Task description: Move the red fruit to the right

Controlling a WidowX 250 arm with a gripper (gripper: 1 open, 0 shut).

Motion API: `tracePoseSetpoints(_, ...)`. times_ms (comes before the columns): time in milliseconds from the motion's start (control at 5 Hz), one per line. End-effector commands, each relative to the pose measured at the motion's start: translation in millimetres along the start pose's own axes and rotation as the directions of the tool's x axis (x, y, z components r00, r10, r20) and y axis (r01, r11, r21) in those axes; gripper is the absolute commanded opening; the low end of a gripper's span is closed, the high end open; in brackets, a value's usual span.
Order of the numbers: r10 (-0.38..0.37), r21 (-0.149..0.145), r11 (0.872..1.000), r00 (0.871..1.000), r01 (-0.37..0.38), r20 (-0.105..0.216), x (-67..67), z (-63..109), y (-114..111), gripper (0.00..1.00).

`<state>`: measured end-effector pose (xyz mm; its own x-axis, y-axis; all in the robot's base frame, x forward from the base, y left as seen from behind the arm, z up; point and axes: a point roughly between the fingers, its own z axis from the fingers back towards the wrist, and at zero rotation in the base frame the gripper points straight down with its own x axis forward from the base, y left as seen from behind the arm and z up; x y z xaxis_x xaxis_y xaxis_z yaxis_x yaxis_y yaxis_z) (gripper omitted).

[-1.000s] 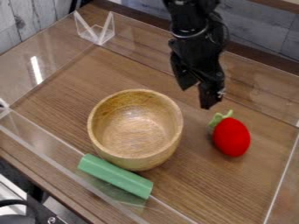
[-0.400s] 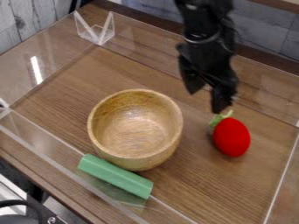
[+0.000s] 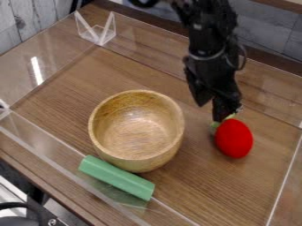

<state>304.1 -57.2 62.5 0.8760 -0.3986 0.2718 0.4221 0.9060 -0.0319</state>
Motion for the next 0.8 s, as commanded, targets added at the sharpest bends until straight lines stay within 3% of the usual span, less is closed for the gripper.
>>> tracePoseSetpoints(0, 0.084, 0.037, 0.996, 0.995, -0.085, 0.044, 1.6, 9.3, 15, 1.00)
tracePoseSetpoints(200, 0.170, 0.059, 0.983, 0.984, -0.173, 0.054, -4.8, 12.2, 27, 1.00)
tracePoseSetpoints(600, 0.187, 0.060, 0.980, 0.980, -0.192, 0.070, -9.7, 14.8, 38, 1.00)
